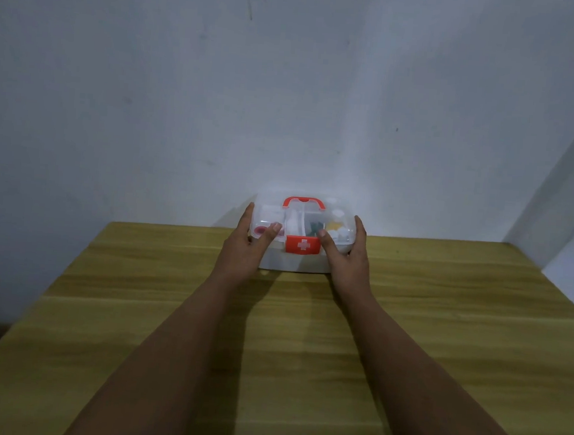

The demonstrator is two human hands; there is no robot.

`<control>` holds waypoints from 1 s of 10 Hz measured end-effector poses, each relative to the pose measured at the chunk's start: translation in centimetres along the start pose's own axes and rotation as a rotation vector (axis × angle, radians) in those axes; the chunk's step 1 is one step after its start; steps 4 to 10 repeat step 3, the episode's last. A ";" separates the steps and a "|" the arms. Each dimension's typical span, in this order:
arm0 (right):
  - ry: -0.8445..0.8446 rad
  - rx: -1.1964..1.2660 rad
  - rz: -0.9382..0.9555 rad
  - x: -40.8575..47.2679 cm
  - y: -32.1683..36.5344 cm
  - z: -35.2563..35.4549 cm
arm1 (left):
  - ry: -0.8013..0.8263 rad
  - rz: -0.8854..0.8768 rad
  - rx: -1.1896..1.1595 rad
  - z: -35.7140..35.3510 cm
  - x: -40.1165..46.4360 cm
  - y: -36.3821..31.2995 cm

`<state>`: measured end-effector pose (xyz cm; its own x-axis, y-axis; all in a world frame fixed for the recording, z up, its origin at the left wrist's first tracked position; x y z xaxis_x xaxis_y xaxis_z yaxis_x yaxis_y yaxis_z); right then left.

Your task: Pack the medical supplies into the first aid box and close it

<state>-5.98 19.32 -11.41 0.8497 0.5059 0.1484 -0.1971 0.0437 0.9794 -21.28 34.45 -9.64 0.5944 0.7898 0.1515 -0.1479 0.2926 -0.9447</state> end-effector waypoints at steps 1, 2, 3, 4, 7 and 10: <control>0.033 0.023 -0.033 -0.4 0.6 0.3 | 0.017 0.025 0.073 0.0 -0.4 -0.4; 0.038 -0.028 -0.054 -1.3 2.1 0.9 | -0.059 0.035 0.204 0.2 -0.7 -2.0; -0.057 -0.094 -0.090 -2.7 3.2 1.6 | -0.255 -0.056 0.311 0.1 -2.8 -4.3; -0.057 -0.094 -0.090 -2.7 3.2 1.6 | -0.255 -0.056 0.311 0.1 -2.8 -4.3; -0.057 -0.094 -0.090 -2.7 3.2 1.6 | -0.255 -0.056 0.311 0.1 -2.8 -4.3; -0.057 -0.094 -0.090 -2.7 3.2 1.6 | -0.255 -0.056 0.311 0.1 -2.8 -4.3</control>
Point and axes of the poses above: each hand's wrist, its own x-axis towards the middle knuckle, its own z-axis out of the back of the hand, y = z × x, the point moved 4 cm from there along x, towards the middle knuckle
